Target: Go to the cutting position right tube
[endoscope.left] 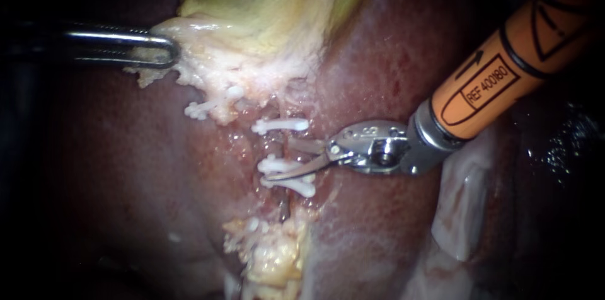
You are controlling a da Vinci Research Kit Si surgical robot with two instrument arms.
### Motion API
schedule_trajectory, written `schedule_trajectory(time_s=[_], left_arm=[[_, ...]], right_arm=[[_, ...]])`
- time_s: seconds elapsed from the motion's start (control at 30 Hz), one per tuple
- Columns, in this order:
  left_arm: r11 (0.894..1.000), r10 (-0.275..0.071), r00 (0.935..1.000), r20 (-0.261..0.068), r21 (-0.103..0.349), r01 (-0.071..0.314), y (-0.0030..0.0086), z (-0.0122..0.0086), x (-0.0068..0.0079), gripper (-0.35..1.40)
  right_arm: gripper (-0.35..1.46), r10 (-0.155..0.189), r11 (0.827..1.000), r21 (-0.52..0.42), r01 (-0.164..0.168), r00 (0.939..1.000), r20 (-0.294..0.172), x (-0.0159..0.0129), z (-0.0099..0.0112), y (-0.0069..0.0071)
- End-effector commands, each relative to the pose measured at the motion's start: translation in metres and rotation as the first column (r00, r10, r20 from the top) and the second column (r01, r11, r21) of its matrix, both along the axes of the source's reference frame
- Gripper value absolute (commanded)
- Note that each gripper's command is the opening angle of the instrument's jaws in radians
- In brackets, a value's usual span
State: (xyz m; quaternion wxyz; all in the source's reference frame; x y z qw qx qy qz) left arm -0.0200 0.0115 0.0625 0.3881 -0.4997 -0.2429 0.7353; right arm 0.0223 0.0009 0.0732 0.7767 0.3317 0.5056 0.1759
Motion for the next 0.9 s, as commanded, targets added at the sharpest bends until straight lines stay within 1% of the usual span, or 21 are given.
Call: schedule_trajectory(time_s=[0.03,0.13,0.33,0.47,0.6,0.7,0.8,0.9], left_arm=[[1.000,0.000,1.0000,0.000,-0.001,0.000,0.0000,0.0001,0.0000,-0.35],[1.000,0.000,1.0000,0.000,-0.001,0.000,0.0000,0.0001,-0.0001,-0.35],[1.000,-0.001,1.0000,-0.001,-0.001,0.001,-0.0001,0.0002,-0.0002,-0.35],[1.000,-0.001,1.0000,-0.001,-0.002,0.001,-0.0001,0.0002,-0.0003,-0.35],[1.000,-0.002,1.0000,-0.002,-0.002,0.002,-0.0001,0.0002,-0.0004,-0.35],[1.000,-0.003,1.0000,-0.002,-0.002,0.003,-0.0001,0.0002,-0.0005,-0.35],[1.000,-0.003,1.0000,-0.002,-0.002,0.003,-0.0001,0.0002,-0.0005,-0.35],[1.000,-0.003,1.0000,-0.002,-0.002,0.003,-0.0001,0.0002,-0.0006,-0.35]], right_arm=[[1.26,-0.005,1.000,-0.002,0.005,0.9998,-0.018,0.0000,0.0001,0.0000],[1.23,-0.015,1.000,0.002,0.015,0.9971,-0.074,0.0000,0.0001,0.0000],[1.16,-0.038,0.999,0.008,0.039,0.9882,-0.149,0.0006,0.0001,0.0001],[1.13,-0.046,0.999,0.011,0.049,0.9828,-0.179,0.0019,0.0002,0.0000],[1.11,-0.060,0.998,0.006,0.063,0.9794,-0.193,0.0033,0.0004,-0.0008],[1.09,-0.058,0.998,0.004,0.061,0.9763,-0.208,0.0040,0.0006,-0.0012],[1.09,-0.038,0.999,0.020,0.044,0.9738,-0.224,0.0046,0.0006,-0.0013],[1.09,-0.025,0.999,0.035,0.034,0.9727,-0.231,0.0049,0.0005,-0.0012]])
